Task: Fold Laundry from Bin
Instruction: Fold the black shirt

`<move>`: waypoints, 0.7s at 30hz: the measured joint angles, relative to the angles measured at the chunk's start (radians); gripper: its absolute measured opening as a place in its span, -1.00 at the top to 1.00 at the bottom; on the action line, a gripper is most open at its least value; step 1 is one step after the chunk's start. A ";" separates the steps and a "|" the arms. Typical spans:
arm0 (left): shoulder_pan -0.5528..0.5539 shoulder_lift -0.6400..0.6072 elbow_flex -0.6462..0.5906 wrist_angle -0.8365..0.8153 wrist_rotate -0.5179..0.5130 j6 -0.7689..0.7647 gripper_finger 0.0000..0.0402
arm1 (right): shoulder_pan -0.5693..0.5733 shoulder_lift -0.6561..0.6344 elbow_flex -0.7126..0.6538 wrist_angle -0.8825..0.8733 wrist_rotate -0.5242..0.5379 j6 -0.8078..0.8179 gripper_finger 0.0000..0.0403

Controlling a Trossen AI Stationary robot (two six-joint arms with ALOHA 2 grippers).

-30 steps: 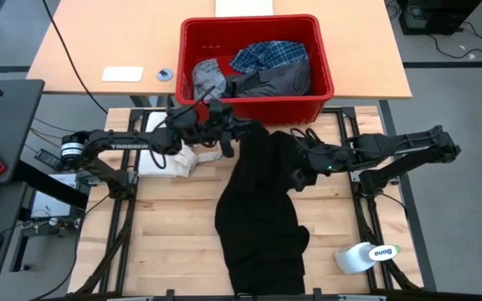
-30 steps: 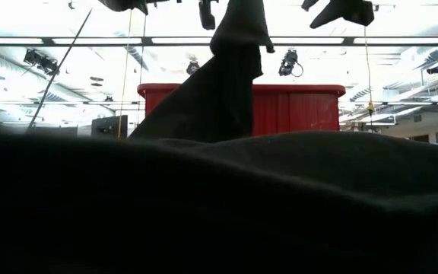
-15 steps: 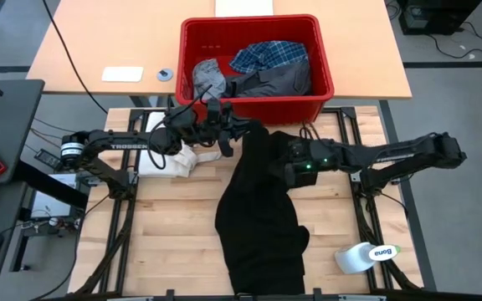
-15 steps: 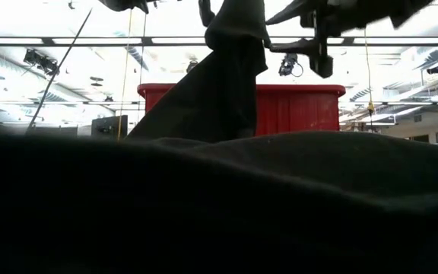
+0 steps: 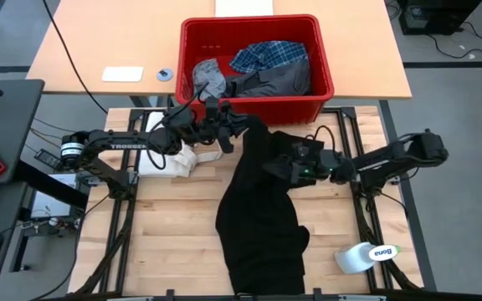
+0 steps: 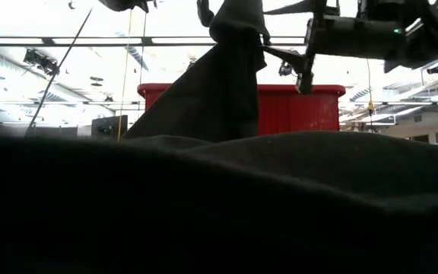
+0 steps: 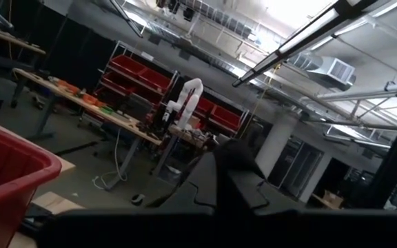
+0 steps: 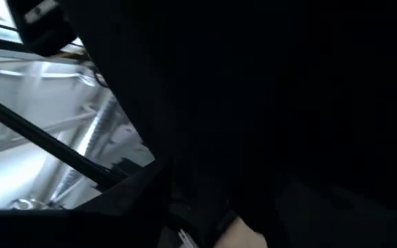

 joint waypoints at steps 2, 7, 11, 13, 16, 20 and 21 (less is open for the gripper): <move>0.000 0.000 0.000 0.003 -0.007 -0.001 0.95 | -0.002 0.048 0.035 0.068 -0.015 -0.005 -0.23; 0.000 0.000 0.000 0.001 -0.013 0.000 0.95 | -0.007 0.109 0.098 0.162 -0.146 -0.022 -0.21; 0.002 0.000 0.000 -0.003 -0.021 0.002 0.95 | -0.005 0.086 0.106 0.164 -0.178 -0.020 -0.11; 0.003 0.000 0.000 -0.012 -0.021 0.002 0.95 | -0.004 0.063 0.105 0.156 -0.156 -0.033 0.00; 0.003 0.000 0.000 -0.034 -0.022 0.003 0.95 | -0.004 0.021 0.105 0.124 -0.114 -0.059 0.26; 0.003 0.000 0.000 -0.061 -0.022 0.005 0.95 | -0.003 -0.039 0.105 -0.042 -0.082 -0.091 0.80; 0.003 0.000 0.000 -0.072 -0.022 0.005 0.95 | -0.003 -0.057 0.105 -0.091 -0.074 -0.107 0.90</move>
